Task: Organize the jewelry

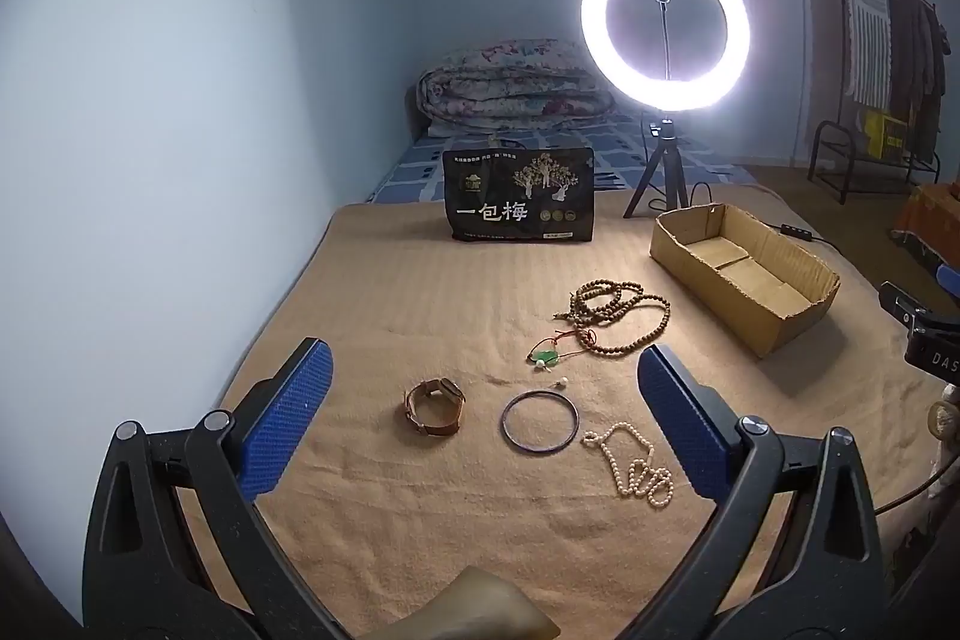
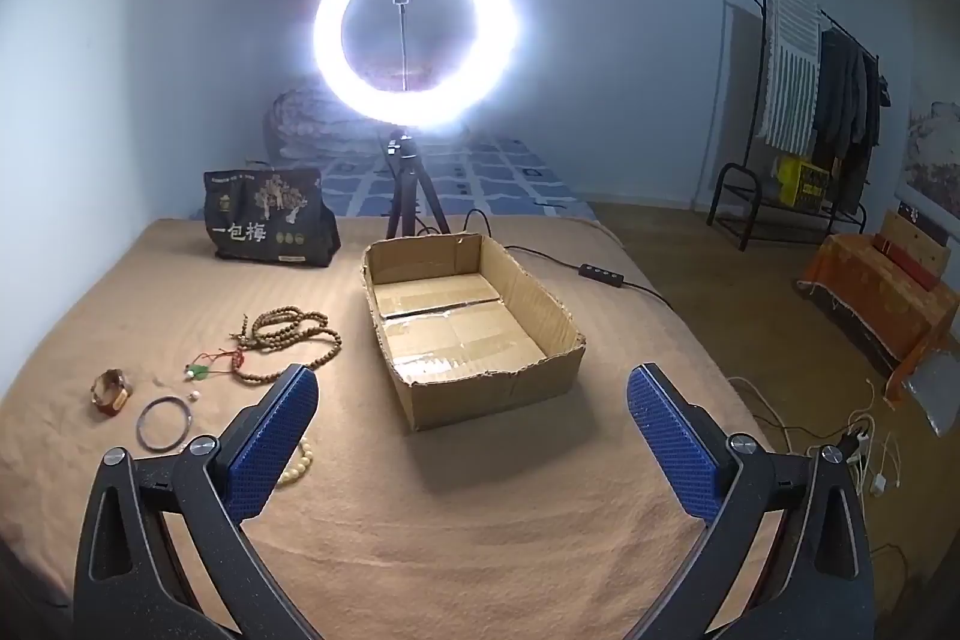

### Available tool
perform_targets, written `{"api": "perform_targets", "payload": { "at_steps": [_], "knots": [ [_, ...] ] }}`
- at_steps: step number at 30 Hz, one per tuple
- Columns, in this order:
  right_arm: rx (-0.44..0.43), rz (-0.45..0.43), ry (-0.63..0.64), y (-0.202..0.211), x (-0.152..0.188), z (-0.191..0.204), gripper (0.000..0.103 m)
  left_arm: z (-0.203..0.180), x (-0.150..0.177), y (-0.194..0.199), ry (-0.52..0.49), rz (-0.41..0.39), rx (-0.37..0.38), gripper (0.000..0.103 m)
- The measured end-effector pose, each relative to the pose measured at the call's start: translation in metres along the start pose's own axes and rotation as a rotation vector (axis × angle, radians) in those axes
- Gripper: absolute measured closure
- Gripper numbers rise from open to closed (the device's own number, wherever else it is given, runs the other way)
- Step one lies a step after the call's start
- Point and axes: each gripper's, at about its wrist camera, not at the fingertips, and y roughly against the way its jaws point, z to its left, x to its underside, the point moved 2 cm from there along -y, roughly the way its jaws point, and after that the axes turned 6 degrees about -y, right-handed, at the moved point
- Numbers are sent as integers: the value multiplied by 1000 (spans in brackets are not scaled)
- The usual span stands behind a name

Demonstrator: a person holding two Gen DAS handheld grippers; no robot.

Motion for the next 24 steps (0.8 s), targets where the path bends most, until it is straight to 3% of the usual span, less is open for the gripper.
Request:
{"api": "perform_targets", "payload": {
  "at_steps": [24],
  "knots": [
    [-6, -1, 10, 0, 2, 3, 0, 7, -4, 2, 3, -6, -1, 0]
  ]
}}
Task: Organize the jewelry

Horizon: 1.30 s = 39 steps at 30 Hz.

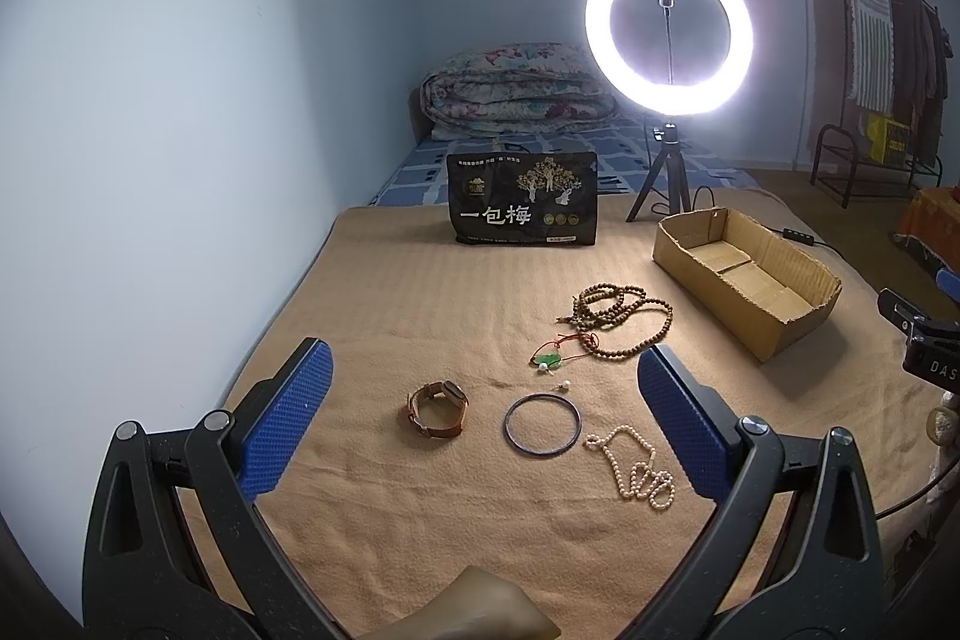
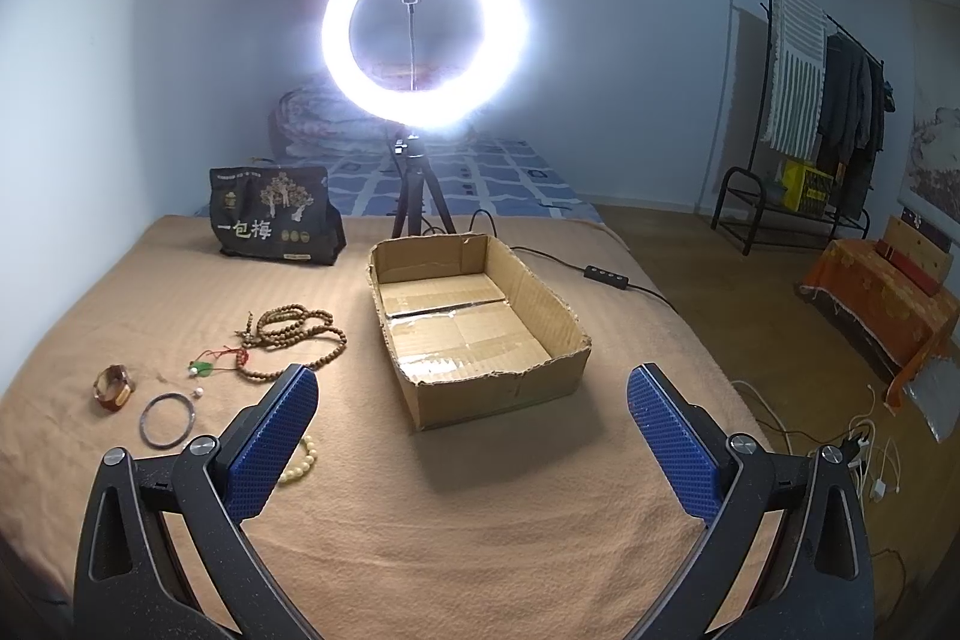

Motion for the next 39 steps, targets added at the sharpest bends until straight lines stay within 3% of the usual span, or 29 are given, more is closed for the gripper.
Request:
{"api": "perform_targets", "payload": {
  "at_steps": [39],
  "knots": [
    [-8, 0, 13, -1, 2, 2, 0, 4, 7, -5, -2, 3, -1, 0]
  ]
}}
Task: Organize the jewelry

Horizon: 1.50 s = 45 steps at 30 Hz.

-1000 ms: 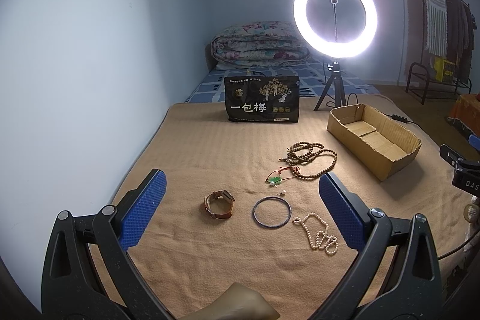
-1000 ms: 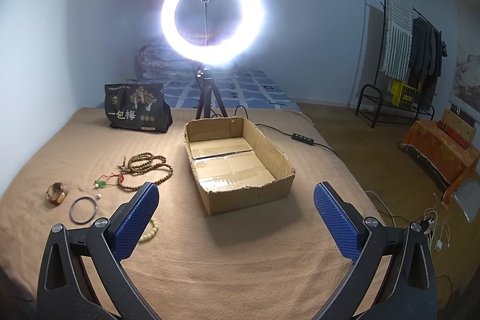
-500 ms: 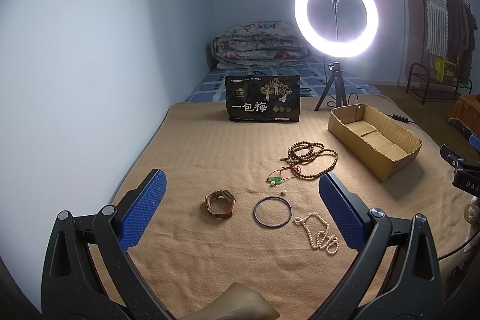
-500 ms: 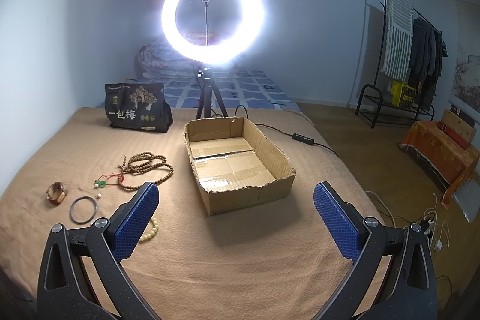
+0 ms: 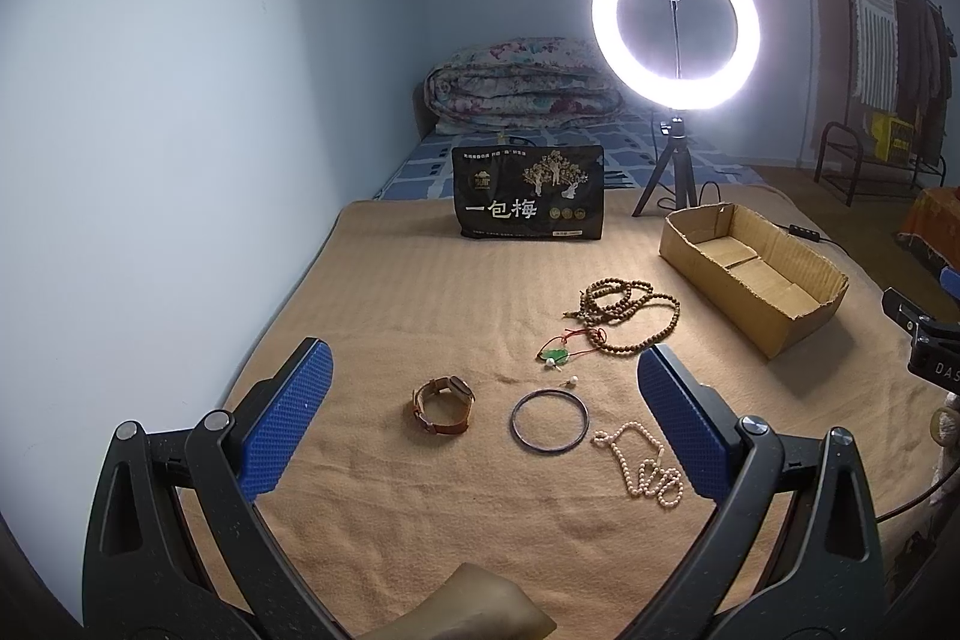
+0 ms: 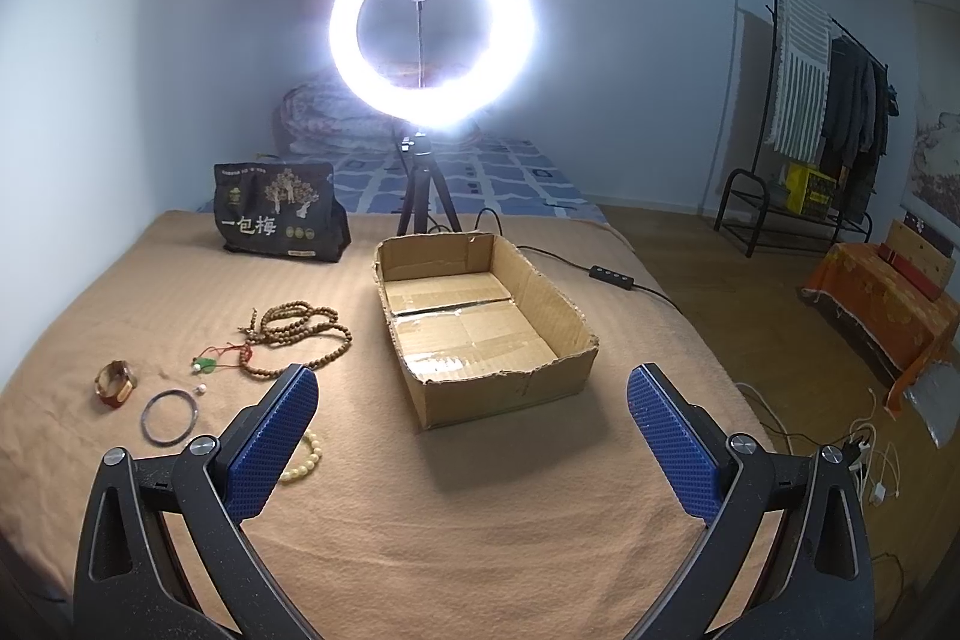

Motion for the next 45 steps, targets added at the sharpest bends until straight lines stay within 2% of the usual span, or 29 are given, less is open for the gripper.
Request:
{"api": "perform_targets", "payload": {
  "at_steps": [14, 20, 27, 31, 40, 42, 45],
  "knots": [
    [-50, 19, 38, -6, 4, 16, 0, 8, 7, -18, 14, 25, -17, 0],
    [-143, 42, 49, -16, 10, 28, 0, 25, 11, -32, 50, 50, -28, 0],
    [-215, 122, 114, -34, 21, 51, 0, 59, 22, -63, 142, 135, -11, 0],
    [-248, 187, 135, -47, 29, 62, 0, 85, 31, -86, 201, 184, -35, 0],
    [-275, 347, 128, -88, 46, 71, 1, 102, 65, -144, 313, 374, 36, 22],
    [-274, 374, 131, -95, 50, 73, 6, 101, 69, -156, 326, 405, 47, 29],
    [-275, 421, 131, -107, 58, 75, 16, 100, 73, -170, 339, 443, 64, 34]
  ]
}}
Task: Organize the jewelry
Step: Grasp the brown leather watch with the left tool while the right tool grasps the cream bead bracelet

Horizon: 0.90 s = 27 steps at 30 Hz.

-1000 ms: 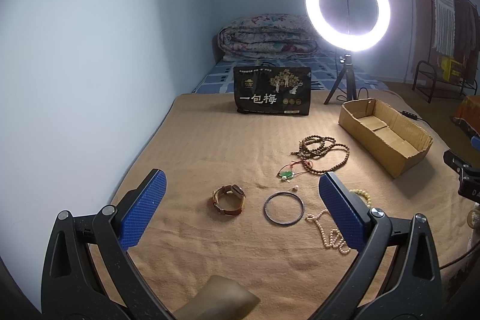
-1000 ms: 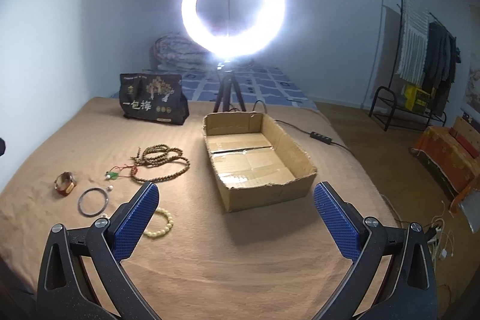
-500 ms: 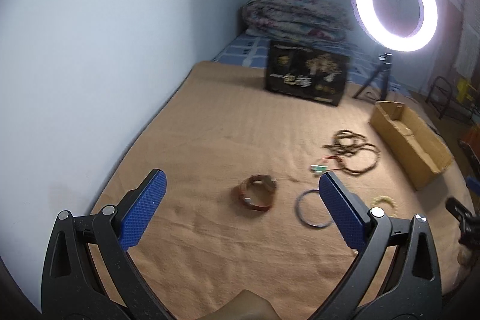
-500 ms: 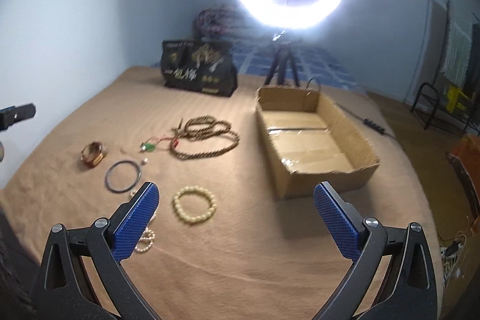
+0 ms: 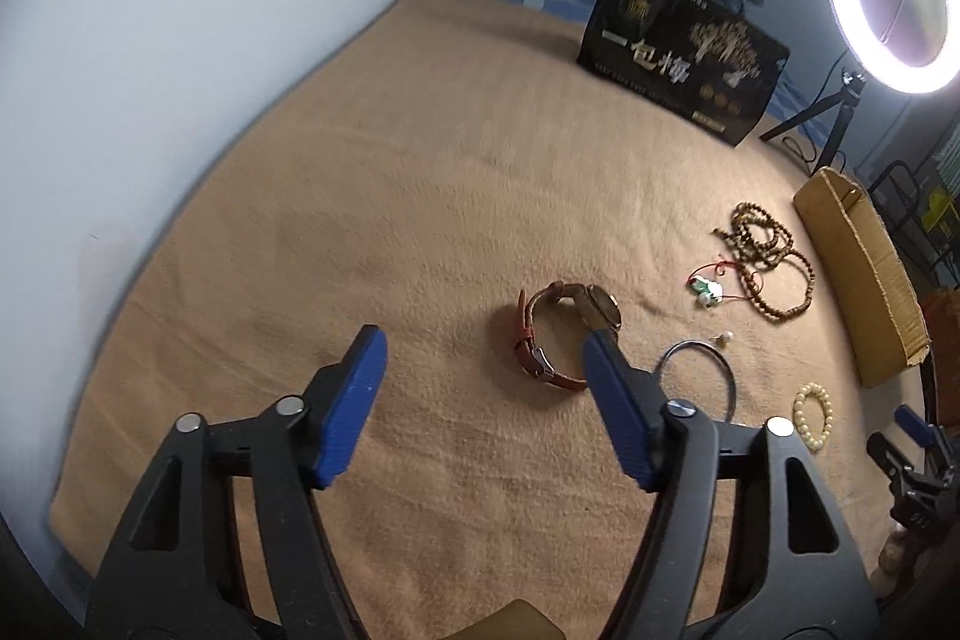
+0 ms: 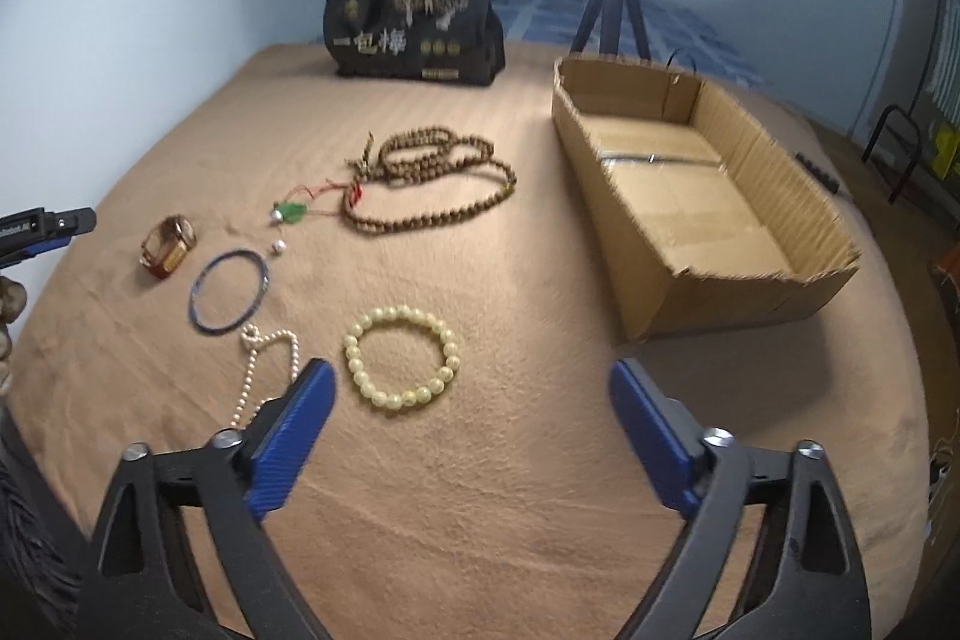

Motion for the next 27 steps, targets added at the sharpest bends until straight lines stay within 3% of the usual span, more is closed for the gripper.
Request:
{"api": "perform_targets", "payload": {
  "at_steps": [6, 8, 10, 19, 23, 27],
  "knots": [
    [-29, 80, -19, -25, 3, 0, 33, -2, 1, -30, 20, 79, 27, 44],
    [-28, 105, -22, -34, 2, -1, 46, -4, 1, -36, 13, 88, 23, 46],
    [-22, 122, -19, -42, 1, -1, 53, -6, 1, -42, 6, 99, 25, 47],
    [16, 147, 21, -65, -5, 4, 60, -9, 2, -66, 25, 150, 44, 60],
    [9, 145, 43, -68, -7, 9, 79, -11, 1, -71, 24, 155, 44, 66],
    [-17, 144, 61, -68, -6, 13, 92, -15, 0, -75, 9, 154, 38, 81]
  ]
}}
